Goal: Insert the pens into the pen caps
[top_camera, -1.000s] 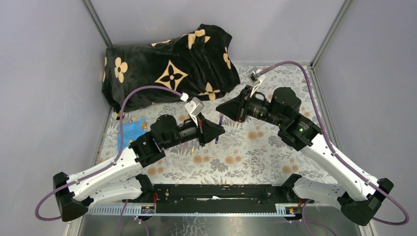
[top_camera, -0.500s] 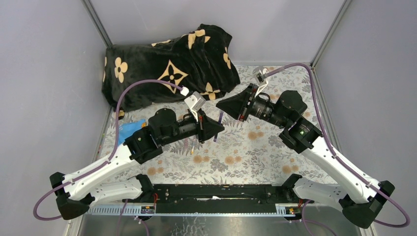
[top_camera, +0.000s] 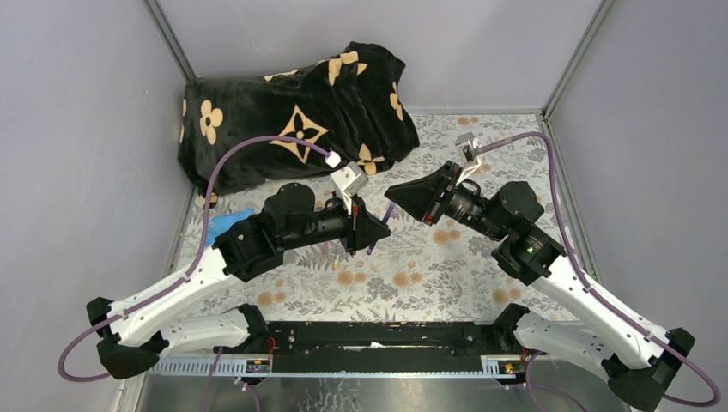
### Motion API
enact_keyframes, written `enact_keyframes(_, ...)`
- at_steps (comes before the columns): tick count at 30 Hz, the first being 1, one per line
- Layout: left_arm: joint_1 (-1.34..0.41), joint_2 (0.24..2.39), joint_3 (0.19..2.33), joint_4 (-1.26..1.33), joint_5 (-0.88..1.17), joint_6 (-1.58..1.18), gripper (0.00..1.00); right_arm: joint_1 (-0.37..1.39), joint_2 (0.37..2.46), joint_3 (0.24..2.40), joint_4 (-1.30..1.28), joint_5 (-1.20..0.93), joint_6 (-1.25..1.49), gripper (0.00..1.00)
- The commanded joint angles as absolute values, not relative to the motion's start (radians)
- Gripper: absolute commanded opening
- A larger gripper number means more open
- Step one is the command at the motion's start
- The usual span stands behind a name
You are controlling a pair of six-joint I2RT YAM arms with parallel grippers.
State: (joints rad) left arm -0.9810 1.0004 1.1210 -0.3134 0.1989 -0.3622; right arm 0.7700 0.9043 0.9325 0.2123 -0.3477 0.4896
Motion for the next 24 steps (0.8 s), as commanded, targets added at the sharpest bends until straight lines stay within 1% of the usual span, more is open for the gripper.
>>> enact_keyframes(1,-0.967,0.993,1.269,0.104,0.143,-0.357,0.0,0.844,0.919,0.788,-0.077,-0.468,0.502,0.0)
enact_keyframes(4,-0.966,0.996,1.267,0.122,0.138,-0.362,0.0,0.861,0.902,0.726,-0.032,-0.454,0.549,0.0)
enact_keyframes(18,-0.967,0.984,1.261,0.14,0.1,-0.351,0.0,1.085,0.89,0.586,-0.024,-0.265,0.594,0.0)
enact_keyframes(24,-0.965,0.972,1.256,0.146,0.075,-0.347,0.0,1.209,0.856,0.499,-0.021,-0.136,0.659,0.0)
